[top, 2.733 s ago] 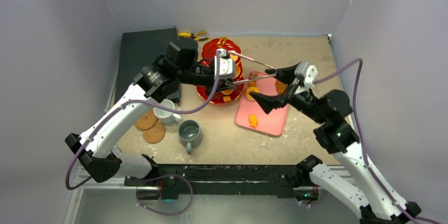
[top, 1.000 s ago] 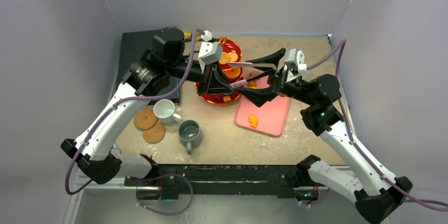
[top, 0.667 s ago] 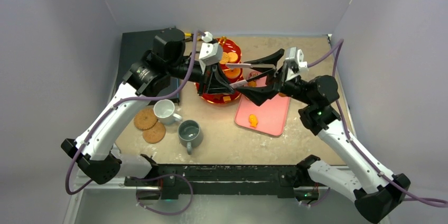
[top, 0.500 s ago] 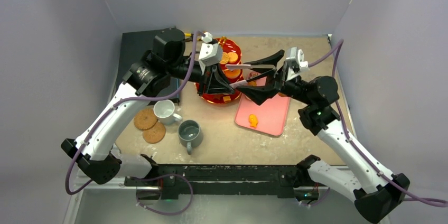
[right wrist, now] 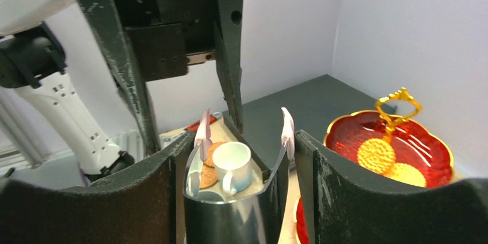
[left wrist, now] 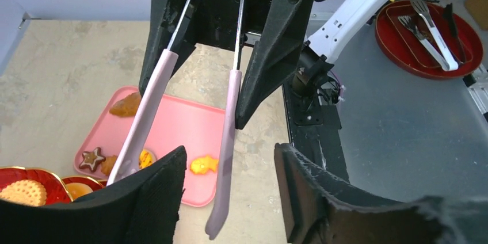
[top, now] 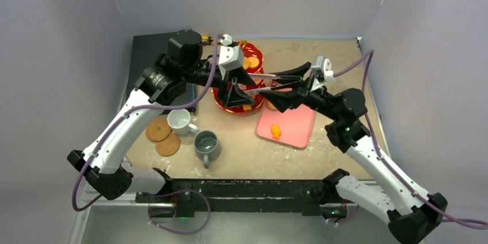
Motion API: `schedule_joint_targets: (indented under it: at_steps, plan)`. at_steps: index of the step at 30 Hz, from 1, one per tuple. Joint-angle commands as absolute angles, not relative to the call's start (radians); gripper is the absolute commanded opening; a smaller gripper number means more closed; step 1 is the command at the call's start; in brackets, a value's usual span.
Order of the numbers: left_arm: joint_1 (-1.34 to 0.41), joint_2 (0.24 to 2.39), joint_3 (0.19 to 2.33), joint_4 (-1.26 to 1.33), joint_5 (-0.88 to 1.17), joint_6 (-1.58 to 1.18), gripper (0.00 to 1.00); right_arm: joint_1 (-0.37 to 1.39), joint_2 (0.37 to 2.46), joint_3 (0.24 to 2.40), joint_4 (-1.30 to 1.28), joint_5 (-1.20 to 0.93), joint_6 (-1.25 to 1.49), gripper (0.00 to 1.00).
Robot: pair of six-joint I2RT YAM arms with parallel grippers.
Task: Serve the afternoon tea
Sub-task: Adjust the clamp, then adjust the tray at the center of the board.
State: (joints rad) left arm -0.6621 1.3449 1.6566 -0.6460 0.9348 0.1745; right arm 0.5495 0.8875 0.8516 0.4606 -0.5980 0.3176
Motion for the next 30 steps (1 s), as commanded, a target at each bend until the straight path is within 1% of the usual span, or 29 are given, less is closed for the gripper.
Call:
schedule_joint_targets:
  at_steps: [1,4,8,10,12,15,17,19,25,28,30]
  plan:
    - [-0.658,1.340,1.694,-0.633,0.882,0.202,0.61,0.552,0.837,0.823,0.455,-0.492,0.280,0.62]
    - [-0.659,1.338,1.702,-0.650,0.831,0.214,0.70,0.552,0.807,0.797,0.452,-0.441,0.269,0.60]
    - [-0.657,1.324,1.692,-0.661,0.718,0.229,0.75,0.552,0.764,0.779,0.391,-0.394,0.234,0.61]
    - [-0.657,1.317,1.670,-0.659,0.648,0.233,0.77,0.552,0.738,0.770,0.351,-0.361,0.216,0.61]
    - [-0.656,1.316,1.628,-0.668,0.591,0.239,0.78,0.552,0.712,0.757,0.306,-0.309,0.204,0.62]
    - [-0.657,1.314,1.471,-0.694,0.590,0.262,0.75,0.552,0.671,0.738,0.235,-0.221,0.208,0.65]
    - [-0.659,1.309,1.353,-0.663,0.590,0.284,0.75,0.552,0.636,0.727,0.202,-0.174,0.214,0.67]
    - [-0.665,1.344,1.286,-0.623,0.568,0.297,0.75,0.552,0.607,0.722,0.159,-0.134,0.212,0.68]
    - [-0.697,1.551,1.256,-0.509,0.498,0.230,0.71,0.552,0.579,0.730,0.058,0.019,0.174,0.69]
    - [-0.713,1.592,1.193,-0.376,0.426,0.178,0.65,0.552,0.598,0.723,0.041,0.099,0.168,0.68]
    - [-0.725,1.628,1.157,-0.334,0.379,0.154,0.64,0.552,0.611,0.713,0.045,0.151,0.164,0.68]
